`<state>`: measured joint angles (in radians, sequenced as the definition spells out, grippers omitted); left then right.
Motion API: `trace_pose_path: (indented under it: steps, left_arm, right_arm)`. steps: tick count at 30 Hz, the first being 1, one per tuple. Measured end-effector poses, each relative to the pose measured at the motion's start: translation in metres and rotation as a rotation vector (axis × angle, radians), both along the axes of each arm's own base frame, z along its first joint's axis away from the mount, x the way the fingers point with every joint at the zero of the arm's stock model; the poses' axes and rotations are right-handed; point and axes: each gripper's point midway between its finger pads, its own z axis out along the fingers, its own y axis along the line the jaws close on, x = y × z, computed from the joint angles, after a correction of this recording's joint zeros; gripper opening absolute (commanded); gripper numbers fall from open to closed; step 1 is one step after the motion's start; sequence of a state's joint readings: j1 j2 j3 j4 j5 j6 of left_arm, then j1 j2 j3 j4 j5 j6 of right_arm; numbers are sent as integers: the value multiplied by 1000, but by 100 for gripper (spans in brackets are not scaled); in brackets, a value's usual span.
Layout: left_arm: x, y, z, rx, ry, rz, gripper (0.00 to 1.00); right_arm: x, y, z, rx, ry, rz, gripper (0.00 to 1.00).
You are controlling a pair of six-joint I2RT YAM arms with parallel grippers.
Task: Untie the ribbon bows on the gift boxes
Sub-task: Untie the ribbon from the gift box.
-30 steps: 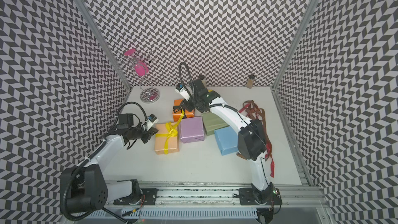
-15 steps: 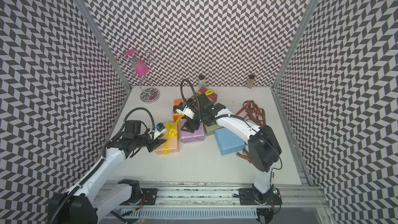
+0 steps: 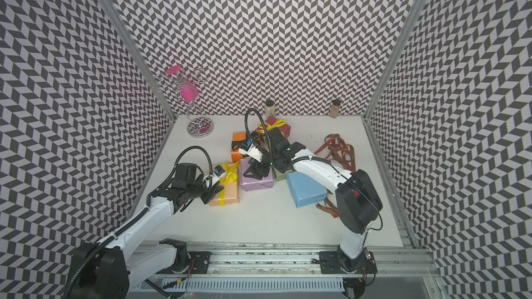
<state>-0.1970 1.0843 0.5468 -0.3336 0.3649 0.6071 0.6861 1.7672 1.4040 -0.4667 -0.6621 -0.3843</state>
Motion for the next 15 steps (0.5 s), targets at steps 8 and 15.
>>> trace_pose_path:
  steps: [8,15]
  left_arm:
    - [-4,-12,-4,-4,11,-45,22]
    - [-2,-12,-8,-1,20,-41,0]
  right_arm:
    - [-12,12,-15,-12,39,45,57]
    - [-25,18,-31,-12,67,68,42]
